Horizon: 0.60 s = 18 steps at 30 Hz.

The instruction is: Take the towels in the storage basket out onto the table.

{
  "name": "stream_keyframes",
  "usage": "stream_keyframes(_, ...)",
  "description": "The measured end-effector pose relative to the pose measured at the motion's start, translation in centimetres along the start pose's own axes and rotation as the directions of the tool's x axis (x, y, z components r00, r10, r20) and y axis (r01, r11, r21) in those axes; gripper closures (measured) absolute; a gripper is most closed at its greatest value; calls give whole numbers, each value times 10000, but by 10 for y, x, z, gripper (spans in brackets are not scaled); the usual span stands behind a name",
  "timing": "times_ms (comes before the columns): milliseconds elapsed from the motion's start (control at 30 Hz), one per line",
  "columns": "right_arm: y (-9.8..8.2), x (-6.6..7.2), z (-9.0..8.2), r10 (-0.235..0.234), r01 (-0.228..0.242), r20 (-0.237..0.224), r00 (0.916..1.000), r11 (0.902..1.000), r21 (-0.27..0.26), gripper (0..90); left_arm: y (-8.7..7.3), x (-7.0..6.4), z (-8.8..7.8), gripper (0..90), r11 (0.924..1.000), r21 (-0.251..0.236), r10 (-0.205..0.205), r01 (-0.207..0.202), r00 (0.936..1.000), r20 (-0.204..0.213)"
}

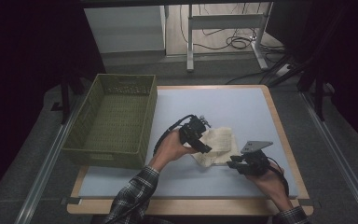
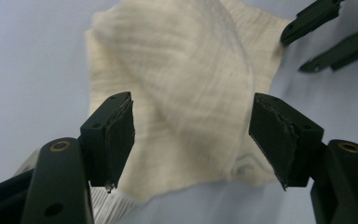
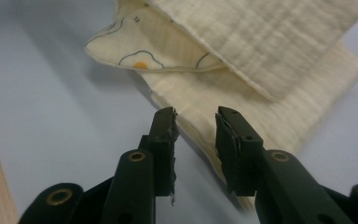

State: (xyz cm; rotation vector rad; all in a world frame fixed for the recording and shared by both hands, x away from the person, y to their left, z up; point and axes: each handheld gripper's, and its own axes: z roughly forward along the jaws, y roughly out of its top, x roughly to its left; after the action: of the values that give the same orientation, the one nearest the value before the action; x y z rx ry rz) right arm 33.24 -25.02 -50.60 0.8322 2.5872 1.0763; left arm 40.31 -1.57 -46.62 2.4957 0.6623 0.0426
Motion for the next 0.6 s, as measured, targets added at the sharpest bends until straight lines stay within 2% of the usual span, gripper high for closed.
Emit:
stream_keyframes(33, 0, 1, 3, -8, 7, 19, 10000, 10000, 42, 653, 4, -4, 12, 369, 9999, 160, 64, -60, 9996, -285)
stream_keyframes(67, 0, 1, 3, -8, 7, 19, 10000, 10000, 42, 653, 4, -4, 12, 429, 9999, 160, 64, -60, 9996, -285)
stream_keyframes(100, 0, 1, 4, -15, 15, 9, 10000, 10000, 63, 647, 7, -3, 20, 510, 9991, 418, 131, -105, 9978, -646)
stream_keyframes(133, -1, 1, 4, -22, 21, 25, 10000, 10000, 75, 645, 7, -2, 21, 578, 9991, 430, 51, -13, 9960, -888)
stream_keyframes(167, -2, 1, 3, 8, -8, 58, 10000, 10000, 76, 644, 6, 1, 21, 640, 9995, 287, -129, 156, 9955, -944)
stream_keyframes(200, -2, 1, 3, 8, -8, 58, 10000, 10000, 76, 644, 6, 1, 21, 672, 9995, 287, -129, 156, 9955, -944)
stream_keyframes(233, -3, 0, 2, 19, -20, 72, 10000, 10000, 72, 643, 4, 10, 17, 688, 9976, -13, -697, 698, 9942, -825)
stream_keyframes(267, -3, -1, 1, 27, -28, 97, 9999, 10000, 59, 642, 1, 15, 15, 698, 9956, -83, -940, 937, 9914, -906)
stream_keyframes(300, -4, -1, 0, 51, -51, 84, 10000, 10000, 34, 640, 1, 15, 15, 698, 9956, -83, -940, 937, 9914, -906)
stream_keyframes(333, -3, -2, 0, 72, -72, 70, 9999, 10000, 27, 637, -5, 25, 11, 698, 9924, -21, -1221, 1227, 9856, -1171)
stream_keyframes(400, -2, -2, 0, 90, -90, 57, 9999, 10000, -33, 630, -12, 33, 9, 699, 9882, 7, -1515, 1531, 9784, -1406)
stream_keyframes(433, -2, -2, 0, 90, -90, 57, 9999, 10000, -33, 630, -12, 33, 9, 698, 9882, 7, -1515, 1531, 9784, -1406)
stream_keyframes(467, -1, -1, 1, 79, -79, 3, 10000, 10000, -56, 627, -15, 37, 9, 698, 9862, 34, -1632, 1655, 9755, -1478)
stream_keyframes(500, 1, 1, 3, 51, -52, -53, 10000, 10000, -78, 622, -22, 41, 10, 688, 9805, -57, -1947, 1962, 9684, -1557)
stream_keyframes(600, 5, 3, 5, -36, 35, -126, 9999, 10000, -91, 615, -27, 45, 9, 645, 9776, -52, -2087, 2106, 9646, -1609)
